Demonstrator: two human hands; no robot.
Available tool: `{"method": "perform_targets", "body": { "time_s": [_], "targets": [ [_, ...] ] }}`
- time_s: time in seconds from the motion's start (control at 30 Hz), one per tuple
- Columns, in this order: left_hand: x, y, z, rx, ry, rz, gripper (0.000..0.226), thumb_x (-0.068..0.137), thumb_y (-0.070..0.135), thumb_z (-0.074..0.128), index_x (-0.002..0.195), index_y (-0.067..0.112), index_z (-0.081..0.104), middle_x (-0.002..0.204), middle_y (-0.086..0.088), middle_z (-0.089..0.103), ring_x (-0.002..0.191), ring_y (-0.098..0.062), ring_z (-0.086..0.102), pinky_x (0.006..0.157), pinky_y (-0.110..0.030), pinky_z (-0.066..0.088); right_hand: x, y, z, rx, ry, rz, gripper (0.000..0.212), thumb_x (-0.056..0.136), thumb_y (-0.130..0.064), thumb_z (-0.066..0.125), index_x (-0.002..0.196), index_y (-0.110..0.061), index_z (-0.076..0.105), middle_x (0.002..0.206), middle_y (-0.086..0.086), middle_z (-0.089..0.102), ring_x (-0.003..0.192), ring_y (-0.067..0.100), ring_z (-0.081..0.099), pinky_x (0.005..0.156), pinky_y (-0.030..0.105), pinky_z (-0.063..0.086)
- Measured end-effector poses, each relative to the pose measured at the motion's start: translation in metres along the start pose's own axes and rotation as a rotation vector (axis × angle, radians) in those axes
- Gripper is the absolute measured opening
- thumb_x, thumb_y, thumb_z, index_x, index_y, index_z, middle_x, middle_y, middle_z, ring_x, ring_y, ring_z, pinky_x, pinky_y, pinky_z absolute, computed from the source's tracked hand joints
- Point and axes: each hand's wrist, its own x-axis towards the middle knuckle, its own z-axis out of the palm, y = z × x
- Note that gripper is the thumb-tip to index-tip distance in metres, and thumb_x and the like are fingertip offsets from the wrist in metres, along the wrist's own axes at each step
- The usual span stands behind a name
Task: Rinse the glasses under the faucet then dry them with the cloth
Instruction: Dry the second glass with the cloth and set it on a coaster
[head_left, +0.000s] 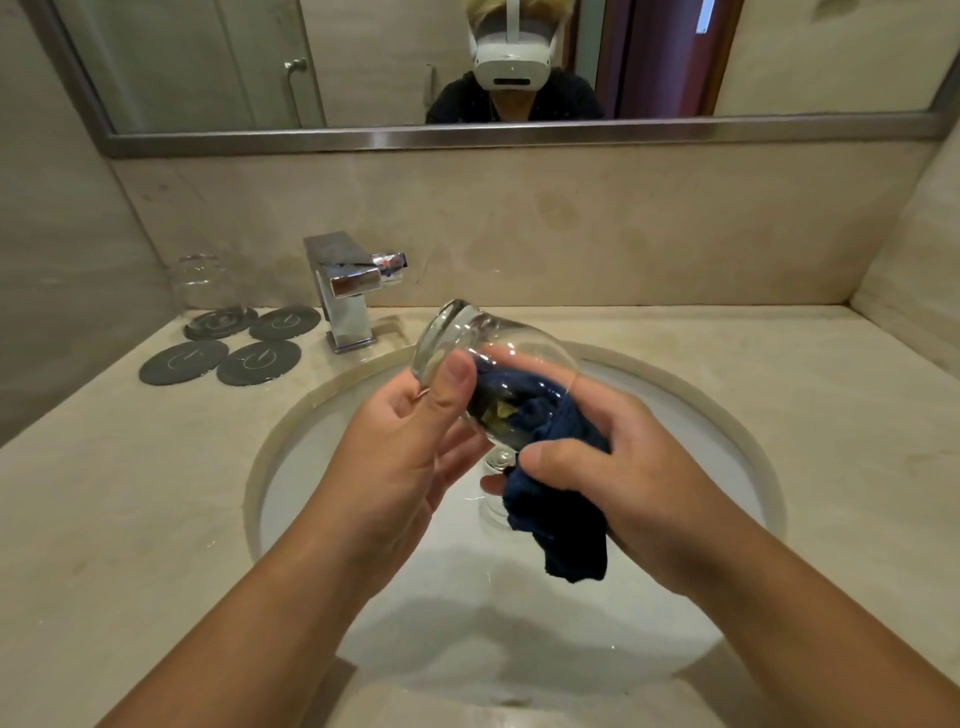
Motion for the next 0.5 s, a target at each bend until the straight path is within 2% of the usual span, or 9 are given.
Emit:
{"method": "perform_targets", "body": {
  "time_s": [0.07, 0.13, 0.2, 0.27, 0.37, 0.5],
  "targets": [
    [-0.001, -0.001, 0.001, 0.011, -0.021, 0.023, 0.080, 0.074, 0.054, 0.075, 0.130, -0.002, 0.062, 0.112, -0.014, 0.081, 0.097, -0.025, 0.081, 0.075, -0.025, 0.063, -0.001, -0.001, 0.001, 0.011, -0.003, 0.017, 0.052, 0.084, -0.013, 0.072, 0.126, -0.044, 0.072, 0.112, 0.015, 0.078, 0.092, 0.042, 0.078, 0.082, 0.052, 0.066],
    [0.000, -0.003, -0.002, 0.031, -0.055, 0.052, 0.080, 0.072, 0.053, 0.071, 0.129, -0.003, 0.064, 0.113, -0.016, 0.080, 0.096, -0.026, 0.080, 0.071, -0.024, 0.061, -0.002, -0.004, 0.003, 0.105, -0.025, 0.057, 0.050, 0.082, -0.009, 0.077, 0.124, -0.037, 0.075, 0.115, 0.019, 0.077, 0.088, 0.037, 0.078, 0.075, 0.042, 0.065],
    [0.003, -0.004, -0.007, 0.066, -0.090, 0.083, 0.084, 0.074, 0.059, 0.074, 0.132, -0.001, 0.064, 0.123, -0.020, 0.077, 0.111, -0.033, 0.077, 0.081, -0.027, 0.062, -0.001, -0.006, 0.004, 0.198, -0.047, 0.089, 0.046, 0.081, -0.005, 0.078, 0.120, -0.030, 0.077, 0.116, 0.022, 0.076, 0.083, 0.034, 0.076, 0.074, 0.041, 0.063],
    [0.005, -0.005, -0.011, 0.092, -0.125, 0.099, 0.094, 0.071, 0.066, 0.082, 0.137, 0.001, 0.062, 0.130, -0.021, 0.074, 0.121, -0.037, 0.073, 0.089, -0.031, 0.061, -0.001, -0.008, 0.004, 0.277, -0.049, 0.110, 0.043, 0.080, -0.003, 0.077, 0.115, -0.028, 0.079, 0.107, 0.014, 0.079, 0.076, 0.028, 0.075, 0.074, 0.036, 0.065],
    [0.007, -0.005, -0.012, 0.142, -0.151, 0.125, 0.098, 0.068, 0.069, 0.085, 0.140, 0.008, 0.061, 0.133, -0.018, 0.073, 0.125, -0.034, 0.071, 0.092, -0.032, 0.060, -0.003, -0.014, 0.006, 0.370, -0.028, 0.128, 0.037, 0.077, -0.007, 0.076, 0.104, -0.031, 0.083, 0.090, 0.004, 0.077, 0.061, 0.020, 0.070, 0.057, 0.027, 0.059],
    [0.005, -0.007, -0.008, 0.274, -0.152, 0.163, 0.097, 0.073, 0.075, 0.081, 0.148, 0.019, 0.059, 0.137, -0.007, 0.073, 0.126, -0.027, 0.070, 0.102, -0.042, 0.058, -0.002, -0.014, 0.003, 0.312, 0.058, 0.110, 0.039, 0.076, -0.010, 0.075, 0.110, -0.028, 0.082, 0.093, 0.009, 0.074, 0.054, 0.022, 0.067, 0.051, 0.026, 0.055]
  ]
}}
